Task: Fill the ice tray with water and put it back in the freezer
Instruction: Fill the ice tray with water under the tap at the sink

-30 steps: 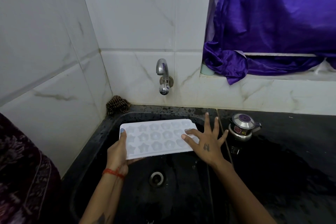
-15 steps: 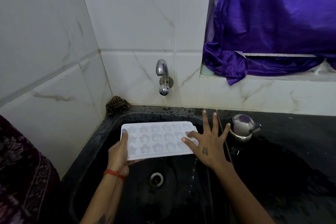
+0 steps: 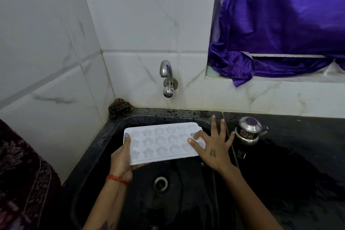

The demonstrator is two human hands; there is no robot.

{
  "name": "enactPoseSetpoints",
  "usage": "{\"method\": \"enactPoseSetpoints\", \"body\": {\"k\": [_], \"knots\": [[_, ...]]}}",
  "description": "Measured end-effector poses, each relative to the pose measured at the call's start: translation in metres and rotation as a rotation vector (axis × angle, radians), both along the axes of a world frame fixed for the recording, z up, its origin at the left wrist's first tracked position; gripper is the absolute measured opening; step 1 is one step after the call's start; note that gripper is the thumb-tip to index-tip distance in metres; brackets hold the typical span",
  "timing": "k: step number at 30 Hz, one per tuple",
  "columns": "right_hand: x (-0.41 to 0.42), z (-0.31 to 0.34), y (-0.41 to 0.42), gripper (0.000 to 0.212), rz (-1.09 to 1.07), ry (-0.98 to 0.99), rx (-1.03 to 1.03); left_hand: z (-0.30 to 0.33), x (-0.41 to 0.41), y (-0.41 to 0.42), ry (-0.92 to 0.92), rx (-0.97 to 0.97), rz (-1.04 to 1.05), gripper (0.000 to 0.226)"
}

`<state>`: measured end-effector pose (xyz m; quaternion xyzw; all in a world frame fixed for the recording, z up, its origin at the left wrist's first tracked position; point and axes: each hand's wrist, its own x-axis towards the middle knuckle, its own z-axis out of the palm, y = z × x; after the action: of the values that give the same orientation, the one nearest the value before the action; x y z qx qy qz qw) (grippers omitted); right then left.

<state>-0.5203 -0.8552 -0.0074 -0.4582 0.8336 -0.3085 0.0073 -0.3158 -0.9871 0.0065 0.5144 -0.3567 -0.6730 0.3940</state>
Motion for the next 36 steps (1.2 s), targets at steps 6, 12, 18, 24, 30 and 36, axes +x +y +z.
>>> {"method": "enactPoseSetpoints", "body": {"k": [6,12,18,24,30,36], "knots": [[0.009,0.005,-0.008,0.026,0.098,0.055,-0.079,-0.002,0.0,0.0,0.012,0.011,-0.014,0.039],[0.009,0.006,-0.011,0.043,0.199,0.084,0.123,0.0,0.001,0.001,0.012,0.014,-0.015,0.041],[0.007,0.006,-0.008,0.04,0.213,-0.004,0.145,0.0,0.004,0.003,-0.002,0.019,-0.018,0.04],[0.009,0.005,-0.007,0.061,0.125,0.283,0.152,0.001,0.002,0.006,0.0,0.01,-0.02,0.04],[0.012,0.003,-0.008,0.062,0.113,0.31,0.167,0.002,0.003,0.006,0.005,-0.002,-0.021,0.04],[0.01,0.0,-0.008,0.04,0.221,-0.042,0.13,0.002,0.003,0.006,0.001,0.005,-0.014,0.038]]}}
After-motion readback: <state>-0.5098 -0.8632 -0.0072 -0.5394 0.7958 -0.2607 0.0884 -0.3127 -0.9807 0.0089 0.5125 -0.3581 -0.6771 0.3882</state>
